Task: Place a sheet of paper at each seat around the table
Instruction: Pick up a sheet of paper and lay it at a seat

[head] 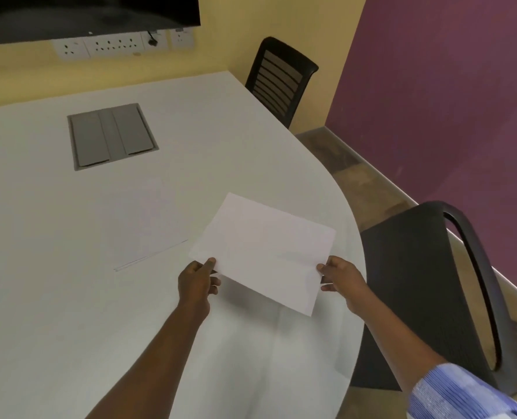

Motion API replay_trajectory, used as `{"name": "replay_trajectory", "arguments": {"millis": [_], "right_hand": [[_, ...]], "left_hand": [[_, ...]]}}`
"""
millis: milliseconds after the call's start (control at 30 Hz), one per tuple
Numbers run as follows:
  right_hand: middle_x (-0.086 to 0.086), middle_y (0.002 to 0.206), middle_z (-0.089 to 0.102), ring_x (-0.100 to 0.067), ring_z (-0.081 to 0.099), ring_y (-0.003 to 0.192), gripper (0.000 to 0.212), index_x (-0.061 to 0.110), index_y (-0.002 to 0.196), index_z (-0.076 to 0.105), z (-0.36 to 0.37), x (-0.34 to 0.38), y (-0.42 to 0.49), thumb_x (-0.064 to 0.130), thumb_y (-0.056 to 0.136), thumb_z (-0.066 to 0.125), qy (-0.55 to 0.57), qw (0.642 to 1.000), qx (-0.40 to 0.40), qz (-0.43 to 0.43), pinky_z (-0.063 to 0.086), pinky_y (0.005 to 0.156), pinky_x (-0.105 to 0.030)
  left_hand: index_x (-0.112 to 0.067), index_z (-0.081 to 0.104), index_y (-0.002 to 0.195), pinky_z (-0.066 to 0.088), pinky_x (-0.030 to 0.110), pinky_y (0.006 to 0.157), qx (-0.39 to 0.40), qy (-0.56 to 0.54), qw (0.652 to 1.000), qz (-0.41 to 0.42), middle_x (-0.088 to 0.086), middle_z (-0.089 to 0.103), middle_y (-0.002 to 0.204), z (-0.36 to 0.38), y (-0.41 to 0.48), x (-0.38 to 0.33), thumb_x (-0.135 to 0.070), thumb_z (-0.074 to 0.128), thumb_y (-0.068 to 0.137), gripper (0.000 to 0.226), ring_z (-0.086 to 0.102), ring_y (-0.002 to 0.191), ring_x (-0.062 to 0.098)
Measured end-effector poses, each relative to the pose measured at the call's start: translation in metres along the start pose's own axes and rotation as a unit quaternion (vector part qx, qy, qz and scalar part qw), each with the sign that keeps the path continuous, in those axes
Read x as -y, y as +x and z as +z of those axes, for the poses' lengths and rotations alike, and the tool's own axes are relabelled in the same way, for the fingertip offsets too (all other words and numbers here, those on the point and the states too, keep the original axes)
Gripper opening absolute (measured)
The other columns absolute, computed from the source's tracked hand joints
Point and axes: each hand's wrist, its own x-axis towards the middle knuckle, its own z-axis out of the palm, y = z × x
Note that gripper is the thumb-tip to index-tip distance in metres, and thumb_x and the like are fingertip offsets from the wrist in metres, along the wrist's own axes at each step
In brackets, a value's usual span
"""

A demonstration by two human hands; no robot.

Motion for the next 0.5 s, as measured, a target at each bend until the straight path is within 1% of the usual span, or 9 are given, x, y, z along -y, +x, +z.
{"name": "replay_trajectory", "arguments": {"millis": [133, 233, 300, 367, 433, 500], "right_hand": [[-0.009, 0.1, 0.075, -0.025, 0.07, 0.086, 0.012, 0.009, 0.1, 0.069, -0.026, -0.012, 0.03, 0.018, 0.098, 0.061, -0.026, 1.0, -0.002, 0.012, 0.054, 0.068, -0.031], [-0.009, 0.098, 0.074, -0.023, 0.069, 0.084, 0.011, 0.01, 0.094, 0.069, -0.04, -0.023, 0.051, 0.017, 0.097, 0.062, -0.037, 0.999, -0.017, 0.027, 0.053, 0.067, -0.031], [-0.008, 0.093, 0.073, -0.022, 0.067, 0.081, 0.012, 0.012, 0.086, 0.068, -0.046, -0.031, 0.063, 0.015, 0.097, 0.063, -0.044, 0.998, -0.033, 0.042, 0.052, 0.064, -0.028], [-0.006, 0.081, 0.067, -0.02, 0.061, 0.073, 0.022, 0.015, 0.073, 0.063, -0.049, -0.039, 0.075, 0.012, 0.095, 0.065, -0.05, 0.996, -0.05, 0.054, 0.051, 0.062, -0.028], [-0.004, 0.073, 0.062, -0.018, 0.057, 0.067, 0.028, 0.014, 0.067, 0.058, -0.051, -0.046, 0.084, 0.01, 0.093, 0.066, -0.062, 0.994, -0.06, 0.065, 0.051, 0.061, -0.028], [-0.005, 0.073, 0.063, -0.019, 0.058, 0.066, 0.024, 0.011, 0.07, 0.06, -0.052, -0.052, 0.092, 0.009, 0.093, 0.067, -0.073, 0.992, -0.065, 0.08, 0.053, 0.062, -0.03]], "left_hand": [[-0.005, 0.053, 0.073, 0.049, 0.031, 0.048, 0.003, 0.046, 0.999, -0.016, 0.017, 0.07, 0.08, 0.019, 0.013, 0.016, -0.013, 0.071, 0.091, 0.027, 0.06, 0.054, 0.025], [-0.001, 0.059, 0.08, 0.055, 0.03, 0.048, -0.003, 0.083, 0.996, -0.025, 0.02, 0.071, 0.078, 0.035, 0.019, 0.032, -0.009, 0.071, 0.09, 0.018, 0.063, 0.051, 0.023], [0.0, 0.059, 0.082, 0.057, 0.027, 0.046, -0.007, 0.093, 0.995, -0.032, 0.021, 0.068, 0.075, 0.045, 0.023, 0.043, -0.005, 0.07, 0.09, 0.014, 0.065, 0.048, 0.02], [-0.001, 0.058, 0.081, 0.058, 0.027, 0.047, -0.014, 0.101, 0.994, -0.039, 0.023, 0.066, 0.074, 0.055, 0.026, 0.053, -0.002, 0.069, 0.09, 0.014, 0.065, 0.048, 0.022], [-0.001, 0.056, 0.079, 0.06, 0.032, 0.055, -0.025, 0.119, 0.992, -0.043, 0.023, 0.067, 0.072, 0.063, 0.03, 0.063, -0.001, 0.069, 0.089, 0.016, 0.066, 0.051, 0.025], [-0.001, 0.054, 0.074, 0.063, 0.04, 0.068, -0.036, 0.136, 0.989, -0.052, 0.021, 0.069, 0.069, 0.071, 0.033, 0.071, -0.002, 0.068, 0.089, 0.02, 0.067, 0.054, 0.028]]}}
